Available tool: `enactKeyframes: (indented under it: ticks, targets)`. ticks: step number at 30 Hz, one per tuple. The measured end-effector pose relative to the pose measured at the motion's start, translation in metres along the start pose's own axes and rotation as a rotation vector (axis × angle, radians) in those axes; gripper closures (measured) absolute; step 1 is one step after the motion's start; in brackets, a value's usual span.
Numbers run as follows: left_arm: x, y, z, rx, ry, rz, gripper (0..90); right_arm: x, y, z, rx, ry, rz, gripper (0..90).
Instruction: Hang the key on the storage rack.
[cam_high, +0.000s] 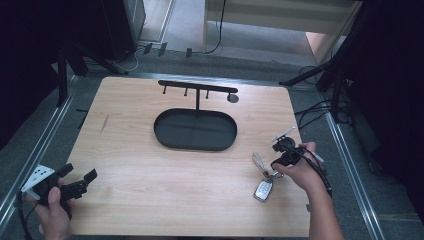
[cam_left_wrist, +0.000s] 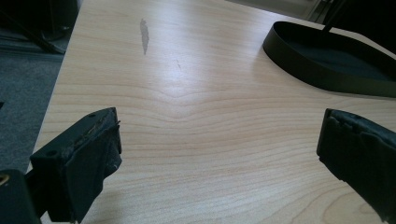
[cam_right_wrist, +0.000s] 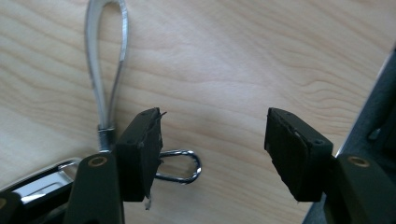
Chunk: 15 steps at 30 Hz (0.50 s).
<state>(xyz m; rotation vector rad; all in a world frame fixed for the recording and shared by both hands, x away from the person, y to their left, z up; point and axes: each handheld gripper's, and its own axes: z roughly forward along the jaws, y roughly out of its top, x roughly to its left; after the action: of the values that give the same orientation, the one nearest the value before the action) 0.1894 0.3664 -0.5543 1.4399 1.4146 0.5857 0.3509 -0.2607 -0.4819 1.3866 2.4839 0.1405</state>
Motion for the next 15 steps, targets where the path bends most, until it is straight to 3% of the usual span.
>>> enactKeyframes:
  ticks: [2, 8, 10, 15]
  targets:
    - [0.0, 0.0, 0.0, -0.002, -0.001, 0.001, 0.1, 0.003, 0.007, 0.0, 0.042, 0.012, -0.021, 37.9]
    - [0.0, 0.0, 0.0, -0.006, -0.004, -0.004, 0.1, 0.01, 0.018, -0.001, 0.059, 0.051, -0.032, 45.3]
    - [0.001, 0.0, 0.0, -0.005, -0.006, -0.006, 0.1, 0.018, 0.022, 0.002, 0.09, 0.098, -0.053, 52.1]
    - [0.001, 0.0, 0.0, -0.005, -0.006, -0.009, 0.1, 0.031, 0.026, 0.008, 0.15, 0.157, -0.062, 56.5]
